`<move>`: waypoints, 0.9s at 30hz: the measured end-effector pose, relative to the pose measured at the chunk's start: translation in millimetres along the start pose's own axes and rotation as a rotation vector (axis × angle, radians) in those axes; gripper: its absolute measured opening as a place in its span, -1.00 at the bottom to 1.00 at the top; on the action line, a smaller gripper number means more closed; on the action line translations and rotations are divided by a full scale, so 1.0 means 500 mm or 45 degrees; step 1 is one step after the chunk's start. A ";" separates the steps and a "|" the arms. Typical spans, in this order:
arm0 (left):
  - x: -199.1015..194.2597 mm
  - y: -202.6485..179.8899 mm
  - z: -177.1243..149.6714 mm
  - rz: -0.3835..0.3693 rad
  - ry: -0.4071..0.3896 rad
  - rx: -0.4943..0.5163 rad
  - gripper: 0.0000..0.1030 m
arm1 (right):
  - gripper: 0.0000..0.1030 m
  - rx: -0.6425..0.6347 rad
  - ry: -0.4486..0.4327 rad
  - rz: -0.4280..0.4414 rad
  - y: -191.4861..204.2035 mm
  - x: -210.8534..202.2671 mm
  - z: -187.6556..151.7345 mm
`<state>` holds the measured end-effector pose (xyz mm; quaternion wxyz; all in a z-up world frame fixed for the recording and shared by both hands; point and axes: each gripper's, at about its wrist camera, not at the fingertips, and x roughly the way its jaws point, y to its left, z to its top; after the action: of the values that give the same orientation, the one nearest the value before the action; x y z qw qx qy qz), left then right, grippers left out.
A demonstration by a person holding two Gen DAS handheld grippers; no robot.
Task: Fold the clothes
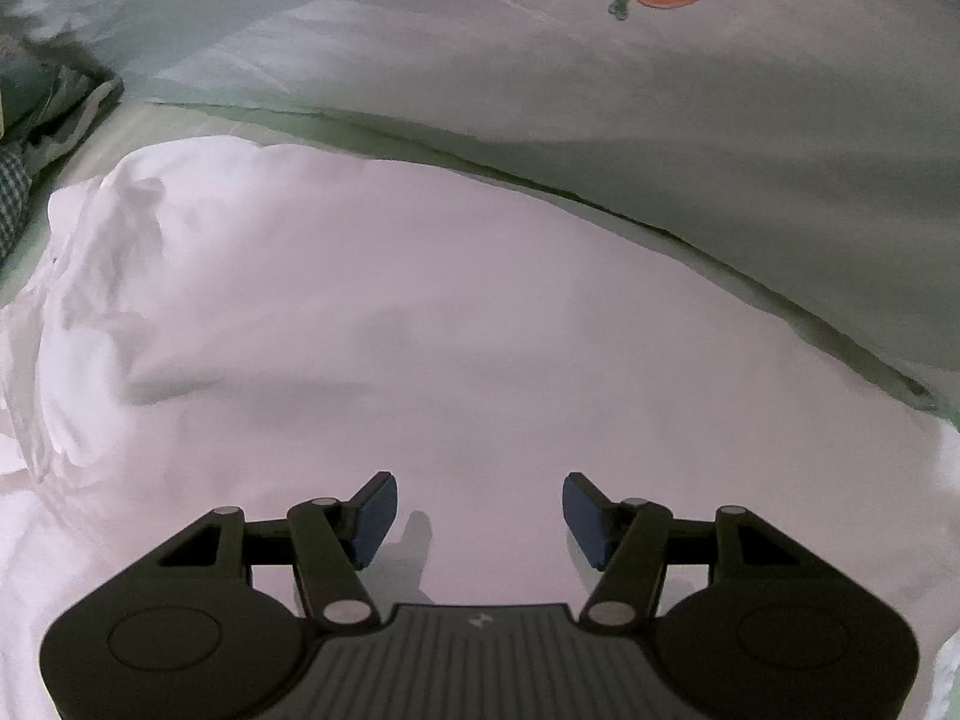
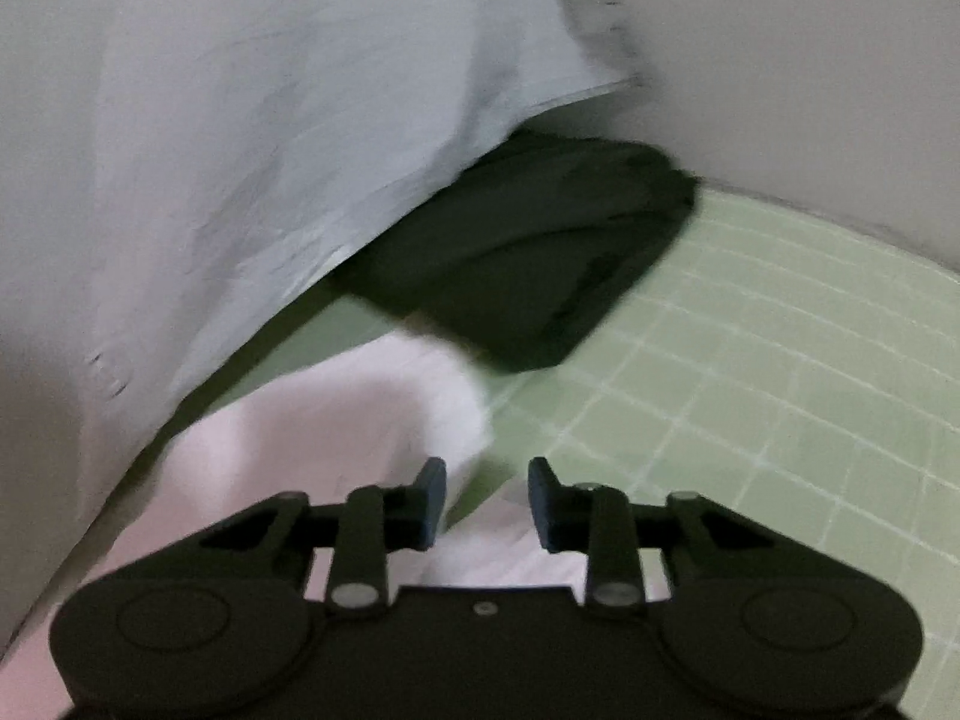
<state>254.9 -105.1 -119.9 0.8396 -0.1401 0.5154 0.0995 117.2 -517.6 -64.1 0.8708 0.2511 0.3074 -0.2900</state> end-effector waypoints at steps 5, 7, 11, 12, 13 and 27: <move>0.008 -0.001 0.005 0.014 0.016 0.012 0.21 | -0.42 -0.006 -0.048 0.020 0.002 0.026 0.040; 0.009 -0.006 0.005 0.020 0.023 0.023 0.21 | -0.41 -0.046 -0.083 0.095 0.027 0.042 0.069; 0.008 -0.020 0.005 0.027 0.035 0.044 0.21 | -0.38 -0.147 -0.003 0.335 0.094 0.094 0.136; 0.008 -0.024 0.005 0.028 0.037 0.049 0.21 | -0.38 -0.175 0.041 0.379 0.118 0.121 0.148; 0.008 -0.027 0.006 0.029 0.037 0.055 0.21 | -0.34 -0.223 0.084 0.396 0.139 0.145 0.153; 0.025 -0.013 0.016 0.054 0.047 0.043 0.21 | -0.85 -0.664 0.187 0.291 0.279 0.281 0.150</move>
<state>269.4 -108.3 -126.8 0.8297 -0.1168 0.5354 0.1061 328.9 -514.6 -72.3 0.9084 0.0722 0.4036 -0.0821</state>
